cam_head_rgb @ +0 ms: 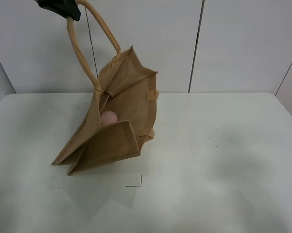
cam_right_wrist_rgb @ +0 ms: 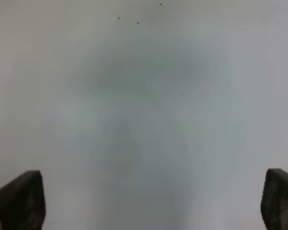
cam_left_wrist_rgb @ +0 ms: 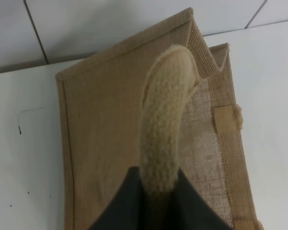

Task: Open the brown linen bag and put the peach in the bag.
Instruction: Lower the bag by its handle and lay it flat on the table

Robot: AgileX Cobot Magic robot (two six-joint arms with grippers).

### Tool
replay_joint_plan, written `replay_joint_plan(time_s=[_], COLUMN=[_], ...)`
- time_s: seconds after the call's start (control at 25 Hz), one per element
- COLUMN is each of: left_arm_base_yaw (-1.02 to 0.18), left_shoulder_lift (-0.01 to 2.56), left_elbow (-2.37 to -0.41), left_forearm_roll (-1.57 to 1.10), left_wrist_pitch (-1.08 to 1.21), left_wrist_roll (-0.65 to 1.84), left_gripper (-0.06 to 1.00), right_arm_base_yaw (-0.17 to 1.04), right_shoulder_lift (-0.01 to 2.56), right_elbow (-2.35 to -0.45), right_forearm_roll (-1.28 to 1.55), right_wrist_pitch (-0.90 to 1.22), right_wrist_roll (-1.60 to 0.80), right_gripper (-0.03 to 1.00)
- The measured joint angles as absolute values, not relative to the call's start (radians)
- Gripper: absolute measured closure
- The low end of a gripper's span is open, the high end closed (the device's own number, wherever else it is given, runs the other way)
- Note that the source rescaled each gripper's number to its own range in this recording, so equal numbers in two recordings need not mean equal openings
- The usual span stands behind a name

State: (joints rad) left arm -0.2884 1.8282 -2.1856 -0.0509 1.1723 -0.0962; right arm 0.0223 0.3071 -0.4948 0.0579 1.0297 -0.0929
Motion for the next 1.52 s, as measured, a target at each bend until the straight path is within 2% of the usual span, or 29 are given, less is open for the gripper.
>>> replay_joint_plan(time_s=[0.52, 0.72, 0.96, 1.16, 1.4, 1.48, 1.52], left_arm_base_yaw=[-0.288, -0.288, -0.288, -0.290, -0.304, -0.312, -0.316], left_shoulder_lift=[1.828, 1.827, 1.844, 1.926, 2.066, 2.116, 2.143], left_elbow=[-2.186, -2.169, -2.041, -1.962, -1.957, -1.957, -1.957], left_forearm_roll=[-0.051, -0.065, -0.168, -0.242, -0.259, -0.261, -0.261], left_wrist_pitch=[1.172, 1.172, 1.160, 1.068, 1.017, 1.009, 1.005], left_wrist_roll=[-0.095, -0.095, -0.095, -0.091, -0.063, -0.058, -0.056], left_gripper=[0.94, 0.94, 0.94, 0.94, 0.94, 0.91, 0.85], right_arm_base_yaw=[0.023, 0.026, 0.026, 0.026, 0.026, 0.026, 0.026], right_shoulder_lift=[-0.002, -0.002, -0.002, -0.002, -0.002, -0.002, -0.002], right_elbow=[-0.494, -0.494, -0.493, -0.493, -0.493, -0.493, -0.493], right_forearm_roll=[0.055, 0.055, 0.055, 0.056, 0.056, 0.056, 0.056], right_wrist_pitch=[1.030, 1.030, 1.030, 1.030, 1.030, 1.030, 1.030], right_wrist_roll=[-0.090, -0.090, -0.090, -0.090, -0.090, -0.090, -0.090], right_gripper=[-0.03, -0.03, -0.03, -0.03, -0.03, -0.03, -0.03])
